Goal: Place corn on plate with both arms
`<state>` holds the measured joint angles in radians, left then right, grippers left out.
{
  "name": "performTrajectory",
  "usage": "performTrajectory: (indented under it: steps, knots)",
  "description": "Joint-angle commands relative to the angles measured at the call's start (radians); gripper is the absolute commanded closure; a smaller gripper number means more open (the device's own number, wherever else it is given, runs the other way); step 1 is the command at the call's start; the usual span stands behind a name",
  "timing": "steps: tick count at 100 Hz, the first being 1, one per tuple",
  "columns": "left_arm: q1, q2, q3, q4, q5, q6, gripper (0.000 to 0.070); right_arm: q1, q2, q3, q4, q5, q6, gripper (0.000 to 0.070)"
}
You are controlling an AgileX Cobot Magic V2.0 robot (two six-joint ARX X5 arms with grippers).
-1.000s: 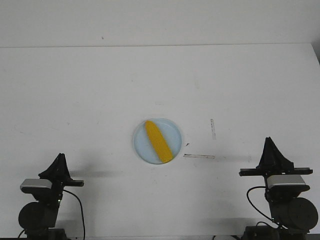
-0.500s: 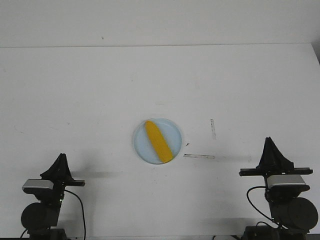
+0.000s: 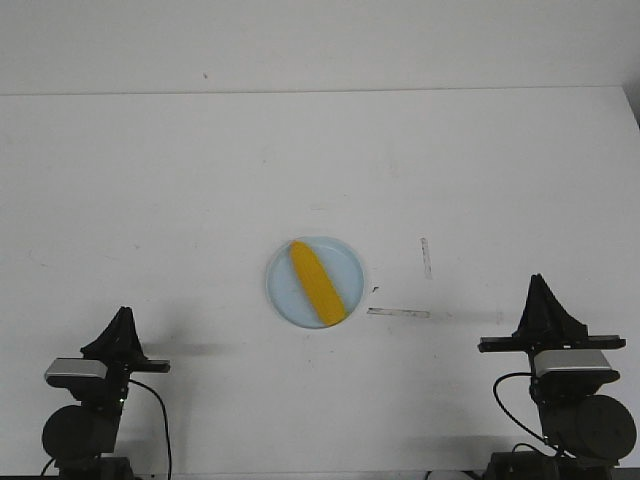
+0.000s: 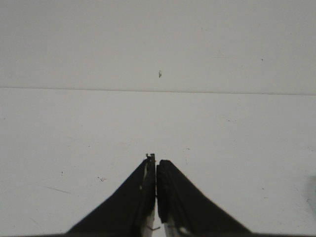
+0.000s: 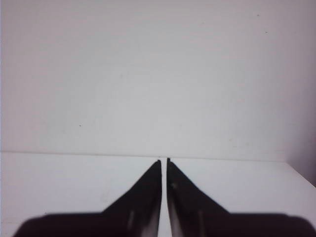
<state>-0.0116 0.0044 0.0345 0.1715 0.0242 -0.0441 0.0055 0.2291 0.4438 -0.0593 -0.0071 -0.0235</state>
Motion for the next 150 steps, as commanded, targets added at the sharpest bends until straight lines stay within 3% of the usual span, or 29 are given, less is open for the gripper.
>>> performTrajectory:
  steps: [1, 66, 115, 127, 150]
  knots:
    - [0.0, -0.001, -0.021, 0.012, -0.002, -0.004, 0.0699, 0.001, -0.001, 0.002, 0.01, 0.0, -0.007, 0.0685]
    - [0.0, -0.001, -0.021, 0.012, -0.002, -0.004, 0.0699, 0.001, -0.023, -0.009, -0.017, 0.007, -0.008, 0.0685]
    - [0.0, -0.001, -0.021, 0.01, -0.002, -0.004, 0.0699, 0.002, -0.228, -0.338, 0.016, 0.03, -0.003, 0.0685]
    - [0.0, -0.001, -0.021, 0.01, -0.002, -0.004, 0.0699, 0.003, -0.228, -0.387, 0.015, -0.024, 0.0, 0.0685]
    - [0.0, -0.001, -0.021, 0.01, -0.002, -0.004, 0.0699, 0.003, -0.228, -0.431, 0.077, -0.051, 0.0, 0.0685]
